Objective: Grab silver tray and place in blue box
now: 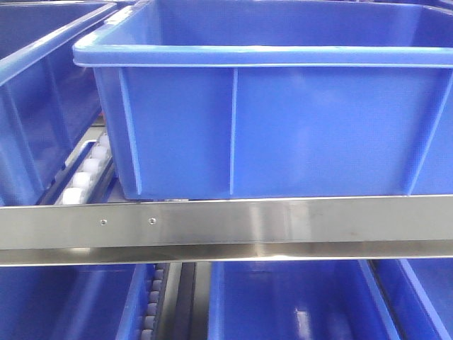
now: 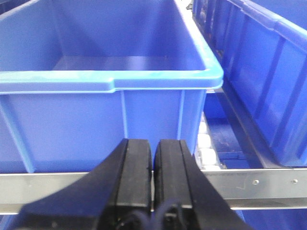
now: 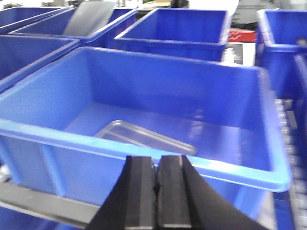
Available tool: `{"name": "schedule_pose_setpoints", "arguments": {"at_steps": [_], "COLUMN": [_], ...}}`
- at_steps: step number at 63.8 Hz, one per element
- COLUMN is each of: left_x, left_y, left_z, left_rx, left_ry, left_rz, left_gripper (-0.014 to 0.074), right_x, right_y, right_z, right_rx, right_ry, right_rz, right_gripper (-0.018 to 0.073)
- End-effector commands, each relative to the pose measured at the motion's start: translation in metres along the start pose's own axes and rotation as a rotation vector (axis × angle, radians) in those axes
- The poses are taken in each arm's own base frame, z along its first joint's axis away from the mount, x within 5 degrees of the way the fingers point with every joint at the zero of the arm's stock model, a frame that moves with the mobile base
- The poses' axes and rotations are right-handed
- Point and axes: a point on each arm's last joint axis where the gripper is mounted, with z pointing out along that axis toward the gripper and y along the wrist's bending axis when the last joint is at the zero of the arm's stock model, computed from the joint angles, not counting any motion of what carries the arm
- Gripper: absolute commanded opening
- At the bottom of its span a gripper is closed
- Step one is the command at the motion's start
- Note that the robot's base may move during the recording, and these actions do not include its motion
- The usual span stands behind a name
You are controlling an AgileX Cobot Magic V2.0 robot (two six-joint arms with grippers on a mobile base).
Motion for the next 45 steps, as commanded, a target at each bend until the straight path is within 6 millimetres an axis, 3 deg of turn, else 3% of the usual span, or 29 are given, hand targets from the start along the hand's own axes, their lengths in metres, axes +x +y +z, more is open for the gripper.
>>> {"name": "schedule_pose_setpoints", "arguments": {"at_steps": [1, 9, 21, 33, 45], "left_x": [-0.01, -0.01, -0.01, -0.01, -0.01], "left_y": [0.001, 0.001, 0.001, 0.001, 0.001], "left_z": [-0.002, -0.002, -0.002, -0.002, -0.002], "left_rx": [-0.006, -0.006, -0.006, -0.006, -0.006], "left_ry": [-0.116, -0.116, -0.116, -0.116, -0.114], "left_rz": [-0.007, -0.007, -0.007, -0.007, -0.007], "left_gripper": [0.0008, 0.0008, 0.0008, 0.0008, 0.0008], "right_x": [-0.014, 0.004, 0.057, 0.103, 0.109], "right_y": [-0.001, -0.005, -0.014, -0.016, -0.017], "right_z": [-0.001, 0.003, 0.007, 0.01, 0.011], "right_rx": [0.04, 0.146, 0.265, 0.265, 0.273], "right_ry": [-0.107, -0.102, -0.213, -0.246, -0.165], "right_rz": [-0.028, -0.004, -0.014, -0.02, -0.009], "right_gripper": [0.0055, 0.0055, 0.0055, 0.0055, 0.0055]}}
